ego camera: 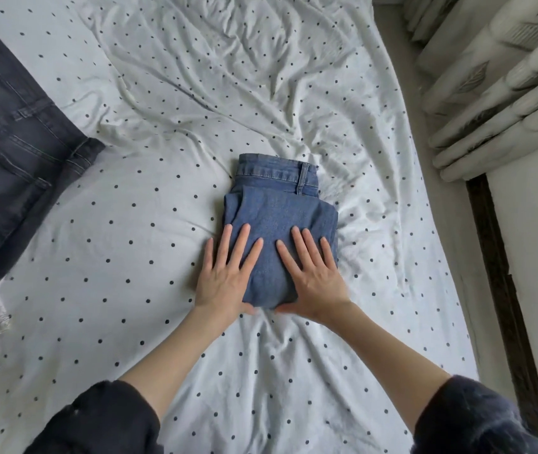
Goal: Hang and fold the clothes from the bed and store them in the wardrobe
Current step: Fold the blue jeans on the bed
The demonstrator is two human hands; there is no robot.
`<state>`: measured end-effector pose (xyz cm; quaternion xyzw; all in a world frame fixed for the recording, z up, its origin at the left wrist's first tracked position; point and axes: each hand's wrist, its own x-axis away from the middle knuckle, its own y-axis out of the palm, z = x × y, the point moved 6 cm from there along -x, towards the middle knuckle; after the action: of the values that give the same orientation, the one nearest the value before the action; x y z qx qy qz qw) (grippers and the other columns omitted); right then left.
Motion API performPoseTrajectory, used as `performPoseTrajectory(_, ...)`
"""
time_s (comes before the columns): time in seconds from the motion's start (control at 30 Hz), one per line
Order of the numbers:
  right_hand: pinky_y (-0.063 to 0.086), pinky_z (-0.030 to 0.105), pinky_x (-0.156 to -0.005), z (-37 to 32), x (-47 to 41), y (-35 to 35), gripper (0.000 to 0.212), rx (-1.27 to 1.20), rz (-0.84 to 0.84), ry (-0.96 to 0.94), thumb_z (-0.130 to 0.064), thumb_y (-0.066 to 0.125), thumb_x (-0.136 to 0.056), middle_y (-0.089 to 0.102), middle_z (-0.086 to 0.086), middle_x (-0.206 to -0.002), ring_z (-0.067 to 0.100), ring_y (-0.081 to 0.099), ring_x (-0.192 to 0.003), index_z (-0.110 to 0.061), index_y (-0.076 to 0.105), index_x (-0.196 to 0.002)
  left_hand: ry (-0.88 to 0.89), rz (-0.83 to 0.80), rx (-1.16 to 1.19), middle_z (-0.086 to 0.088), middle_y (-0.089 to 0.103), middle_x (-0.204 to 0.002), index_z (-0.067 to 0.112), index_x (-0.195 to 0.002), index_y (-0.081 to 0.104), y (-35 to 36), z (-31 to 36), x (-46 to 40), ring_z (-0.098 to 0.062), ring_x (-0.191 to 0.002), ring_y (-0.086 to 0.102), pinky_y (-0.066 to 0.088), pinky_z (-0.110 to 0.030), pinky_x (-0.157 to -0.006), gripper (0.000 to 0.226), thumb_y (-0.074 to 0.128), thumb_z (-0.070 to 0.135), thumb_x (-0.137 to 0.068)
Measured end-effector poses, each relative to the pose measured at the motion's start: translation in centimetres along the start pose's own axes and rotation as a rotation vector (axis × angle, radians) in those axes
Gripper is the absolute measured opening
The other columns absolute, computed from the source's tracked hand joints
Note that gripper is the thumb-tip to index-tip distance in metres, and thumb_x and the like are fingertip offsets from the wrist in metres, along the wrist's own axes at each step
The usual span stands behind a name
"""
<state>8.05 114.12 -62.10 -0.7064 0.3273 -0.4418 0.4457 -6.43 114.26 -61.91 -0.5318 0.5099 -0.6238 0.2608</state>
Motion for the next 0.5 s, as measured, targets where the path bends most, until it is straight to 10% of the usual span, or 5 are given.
performPoseTrajectory(0.2, 0.002, 0.05, -0.118, -0.1, 0.9, -1.3, 0.108, -0.092, 0.099, -0.036, -0.068, 0.067, -0.066, 0.003, 0.012, -0.156, 0.03, 0.001, -0.145, -0.018, 0.019, -0.149, 0.141, 0.188, 0.444, -0.004, -0.005, -0.156, 0.016, -0.15, 0.013, -2.3, -0.5, 1.0, -0.027, -0.145, -0.006, 0.017, -0.044, -0.117, 0.113, 0.079, 0.05, -0.064)
performPoseTrajectory(0.33, 0.007, 0.042, -0.119, 3.0, 0.4, -5.4, 0.07, -0.405, 0.303, 0.132, -0.043, 0.057, -0.09, 0.016, 0.008, -0.156, 0.023, 0.008, -0.145, -0.01, 0.03, -0.146, -0.22, 0.388, 1.058, -0.004, 0.011, -0.156, 0.01, -0.148, 0.021, -5.2, -5.6, -0.5, -0.015, -0.144, 0.013, 0.016, -0.028, -0.117, 0.083, 0.069, 0.028, -0.083)
performPoseTrajectory(0.5, 0.032, 0.03, -0.102, 8.7, -3.4, -7.7, 0.058, -0.862, 0.103, 0.531, -0.035, 0.051, -0.095, 0.044, 0.009, -0.142, 0.022, 0.041, -0.13, -0.006, 0.036, -0.143, -0.32, -0.012, 1.283, -0.002, 0.043, -0.144, 0.015, -0.145, 0.031, -7.1, -6.9, -6.8, -0.014, -0.13, 0.042, 0.03, -0.025, -0.107, 0.07, 0.061, 0.04, -0.088)
